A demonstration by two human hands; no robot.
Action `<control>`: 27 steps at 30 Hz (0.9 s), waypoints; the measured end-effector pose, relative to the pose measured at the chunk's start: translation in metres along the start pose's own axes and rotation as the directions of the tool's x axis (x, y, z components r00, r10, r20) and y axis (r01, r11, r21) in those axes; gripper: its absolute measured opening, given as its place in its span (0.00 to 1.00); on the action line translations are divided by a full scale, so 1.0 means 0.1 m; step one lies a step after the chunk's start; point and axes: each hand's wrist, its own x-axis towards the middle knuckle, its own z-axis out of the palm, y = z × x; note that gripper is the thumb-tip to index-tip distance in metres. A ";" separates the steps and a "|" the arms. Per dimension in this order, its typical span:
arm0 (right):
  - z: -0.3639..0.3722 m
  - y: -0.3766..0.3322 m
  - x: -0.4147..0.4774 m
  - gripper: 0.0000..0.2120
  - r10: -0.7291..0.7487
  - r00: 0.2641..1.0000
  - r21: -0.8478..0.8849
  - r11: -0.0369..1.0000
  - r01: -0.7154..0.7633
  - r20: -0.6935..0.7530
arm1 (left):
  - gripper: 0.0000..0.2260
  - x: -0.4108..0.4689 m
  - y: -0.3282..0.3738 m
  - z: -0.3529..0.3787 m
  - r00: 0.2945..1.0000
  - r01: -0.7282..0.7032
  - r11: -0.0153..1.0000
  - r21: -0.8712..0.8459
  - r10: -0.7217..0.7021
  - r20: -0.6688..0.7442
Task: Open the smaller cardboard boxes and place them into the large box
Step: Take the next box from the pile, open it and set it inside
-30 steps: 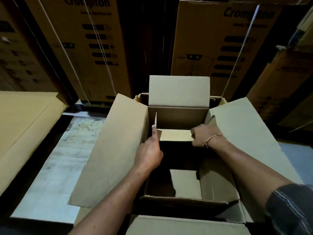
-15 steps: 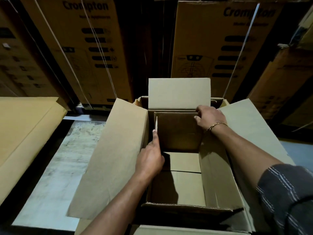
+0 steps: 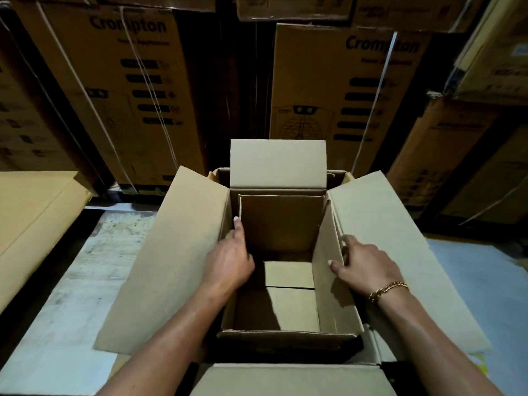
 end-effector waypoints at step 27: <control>0.15 -0.02 -0.20 0.24 -0.069 0.996 0.003 0.998 0.069 -0.061 | 0.29 -0.25 -0.11 -0.21 0.995 -0.022 0.967 0.252 0.046 -0.091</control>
